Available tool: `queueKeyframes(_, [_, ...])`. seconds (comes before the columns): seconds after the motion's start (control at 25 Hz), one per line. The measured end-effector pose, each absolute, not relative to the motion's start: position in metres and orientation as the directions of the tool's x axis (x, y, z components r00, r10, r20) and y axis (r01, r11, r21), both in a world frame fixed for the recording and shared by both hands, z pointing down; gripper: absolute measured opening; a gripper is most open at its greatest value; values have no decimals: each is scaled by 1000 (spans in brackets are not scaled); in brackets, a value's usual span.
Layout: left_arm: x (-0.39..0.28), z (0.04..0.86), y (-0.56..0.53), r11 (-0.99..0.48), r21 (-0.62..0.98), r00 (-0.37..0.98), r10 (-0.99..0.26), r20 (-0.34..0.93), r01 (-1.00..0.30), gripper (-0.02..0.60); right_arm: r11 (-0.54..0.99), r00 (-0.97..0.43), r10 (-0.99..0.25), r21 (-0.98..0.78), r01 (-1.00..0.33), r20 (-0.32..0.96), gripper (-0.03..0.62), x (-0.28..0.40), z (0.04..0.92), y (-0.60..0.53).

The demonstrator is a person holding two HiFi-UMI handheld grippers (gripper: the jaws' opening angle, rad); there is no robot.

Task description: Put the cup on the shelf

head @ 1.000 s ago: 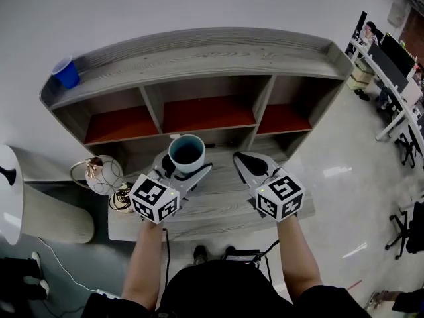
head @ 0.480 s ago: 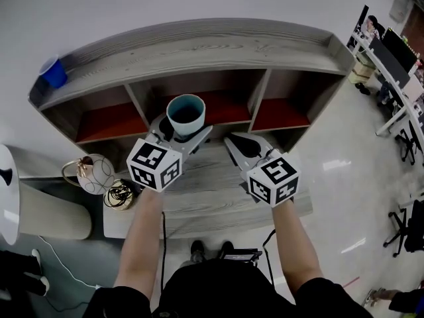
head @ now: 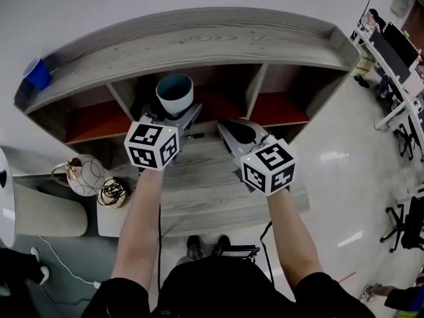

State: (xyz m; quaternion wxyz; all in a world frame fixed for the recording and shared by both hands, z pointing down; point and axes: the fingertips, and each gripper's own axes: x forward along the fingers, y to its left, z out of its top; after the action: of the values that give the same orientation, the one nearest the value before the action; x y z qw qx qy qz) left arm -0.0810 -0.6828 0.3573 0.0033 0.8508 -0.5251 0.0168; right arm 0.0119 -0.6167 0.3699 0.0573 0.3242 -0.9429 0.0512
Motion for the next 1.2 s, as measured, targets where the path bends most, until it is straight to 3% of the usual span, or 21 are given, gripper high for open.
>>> queueKeyframes(0.56, [-84, 376, -712, -334, -70, 326, -940, 103, -940, 370, 783, -781, -602, -68, -618, 163, 14, 14, 381, -633])
queueKeyframes(1.2, [-87, 386, -708, -357, -76, 338, -923, 186, -931, 370, 784, -783, -603, -70, -617, 156, 14, 14, 380, -632])
